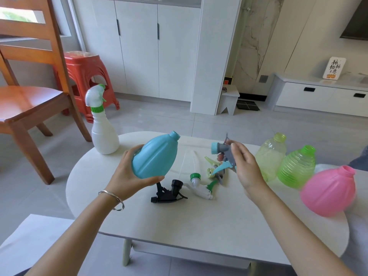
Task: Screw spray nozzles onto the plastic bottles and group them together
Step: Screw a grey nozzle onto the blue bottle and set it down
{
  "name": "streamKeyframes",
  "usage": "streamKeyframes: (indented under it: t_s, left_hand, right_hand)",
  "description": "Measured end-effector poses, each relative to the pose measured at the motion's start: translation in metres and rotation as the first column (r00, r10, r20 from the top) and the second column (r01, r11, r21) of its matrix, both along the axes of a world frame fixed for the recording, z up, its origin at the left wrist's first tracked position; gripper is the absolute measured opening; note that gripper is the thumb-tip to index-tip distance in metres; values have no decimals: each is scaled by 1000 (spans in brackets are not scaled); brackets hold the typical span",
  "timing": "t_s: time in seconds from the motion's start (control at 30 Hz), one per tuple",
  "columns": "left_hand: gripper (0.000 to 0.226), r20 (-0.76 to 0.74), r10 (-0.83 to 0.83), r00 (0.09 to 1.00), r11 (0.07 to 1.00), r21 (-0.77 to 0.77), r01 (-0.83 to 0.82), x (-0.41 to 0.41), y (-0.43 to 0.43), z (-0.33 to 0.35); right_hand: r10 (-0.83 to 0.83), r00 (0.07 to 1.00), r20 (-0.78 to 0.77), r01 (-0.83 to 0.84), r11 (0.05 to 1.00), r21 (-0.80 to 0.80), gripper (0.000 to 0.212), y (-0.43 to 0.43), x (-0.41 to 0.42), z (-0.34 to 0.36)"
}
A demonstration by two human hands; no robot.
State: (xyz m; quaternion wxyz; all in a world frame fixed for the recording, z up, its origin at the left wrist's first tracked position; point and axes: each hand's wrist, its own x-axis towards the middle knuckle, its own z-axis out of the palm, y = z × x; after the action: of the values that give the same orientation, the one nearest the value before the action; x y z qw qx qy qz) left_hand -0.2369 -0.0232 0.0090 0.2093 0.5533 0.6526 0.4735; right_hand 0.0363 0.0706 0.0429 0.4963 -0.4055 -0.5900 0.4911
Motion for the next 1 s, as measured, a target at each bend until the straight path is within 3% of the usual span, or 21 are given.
streamKeyframes:
  t_s: [0.13,0.33,0.57,0.73,0.87,1.0]
  left_hand:
    - [97,5,5,1000,1000,-13,-5,-7,0,-3]
    - [94,-7,22,1000,999,-32,-22,-15,1,-8]
    - [93,-37,11,999,999,-38,-12,-19,0,-9]
    - [95,-76,-109,991,992,-71,103,-15,-4,-5]
    - [91,43,-234,971,965,-108,237,-3,-7,2]
    - [81,279,-277,920,944,-97,314,4,-7,9]
  right_hand:
    - [-105,981,-161,88,990,-108,11,4,5,3]
    - [-106,968,-228,80,989,-123,14,5,8,7]
    - [-57,981,-185,34,992,-125,16,3,7,8]
    - [20,993,-115,-40,983,-179,14,2,6,7]
    - [183,982,-57,-191,956,-224,36,-4,-1,8]
    - [257,966,-21,-255,942,-219,37,-11,-12,7]
